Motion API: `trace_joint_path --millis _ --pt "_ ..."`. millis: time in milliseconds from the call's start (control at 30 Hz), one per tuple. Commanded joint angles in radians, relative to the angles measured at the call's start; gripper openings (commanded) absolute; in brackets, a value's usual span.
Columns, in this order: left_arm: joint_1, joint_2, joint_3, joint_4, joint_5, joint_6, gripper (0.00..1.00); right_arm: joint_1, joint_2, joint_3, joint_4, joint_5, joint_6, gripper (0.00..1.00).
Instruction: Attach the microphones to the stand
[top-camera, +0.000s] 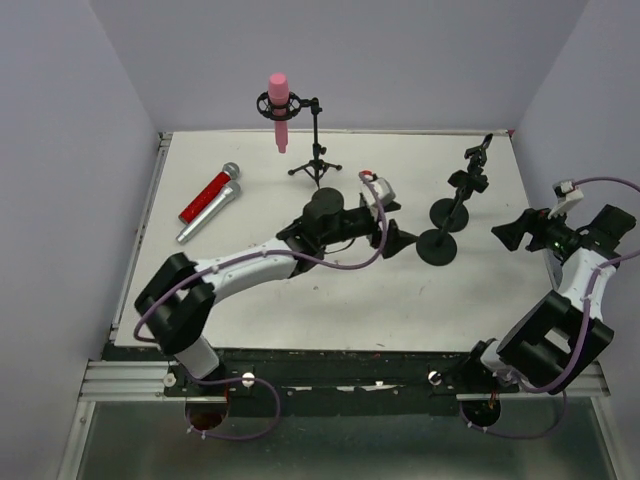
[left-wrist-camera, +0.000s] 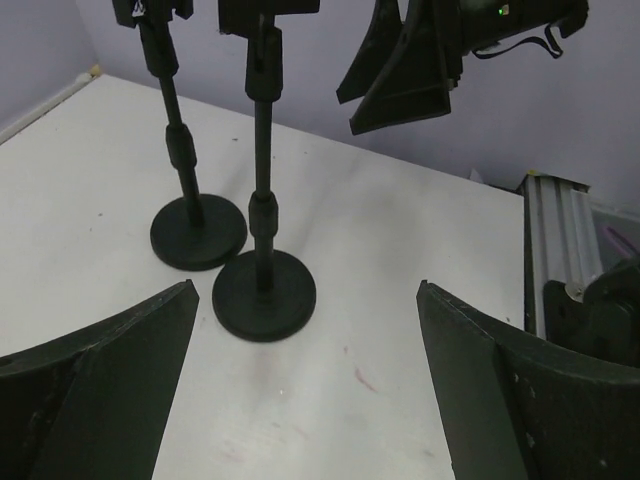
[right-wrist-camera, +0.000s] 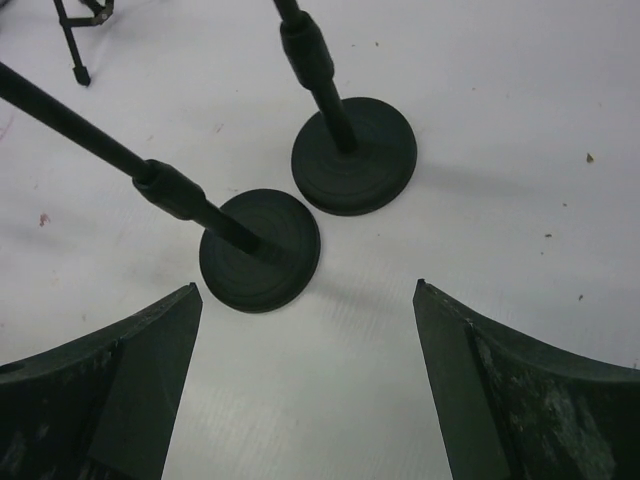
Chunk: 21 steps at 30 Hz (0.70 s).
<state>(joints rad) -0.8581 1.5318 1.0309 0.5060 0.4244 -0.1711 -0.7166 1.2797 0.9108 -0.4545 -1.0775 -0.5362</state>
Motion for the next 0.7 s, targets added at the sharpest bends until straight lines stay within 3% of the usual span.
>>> trace_joint_path --millis 0,233,467,667 --pt "-0.062 0.221 0.147 0.196 -0.068 0.061 0.99 -0.053 0.010 0.028 -0.029 -0.052 0.084 0.94" --pt "-0.101 0.487 0.391 0.328 -0.127 0.056 0.98 -0.057 -0.039 -0.007 0.059 -0.090 0.143 0.94" --pt "-0.104 0.675 0.622 0.257 -0.148 0.028 0.95 -0.069 -0.036 -0.003 0.057 -0.111 0.153 0.94" --pt "-0.108 0.766 0.762 0.187 -0.141 -0.007 0.82 -0.083 -0.029 -0.001 0.056 -0.127 0.157 0.94"
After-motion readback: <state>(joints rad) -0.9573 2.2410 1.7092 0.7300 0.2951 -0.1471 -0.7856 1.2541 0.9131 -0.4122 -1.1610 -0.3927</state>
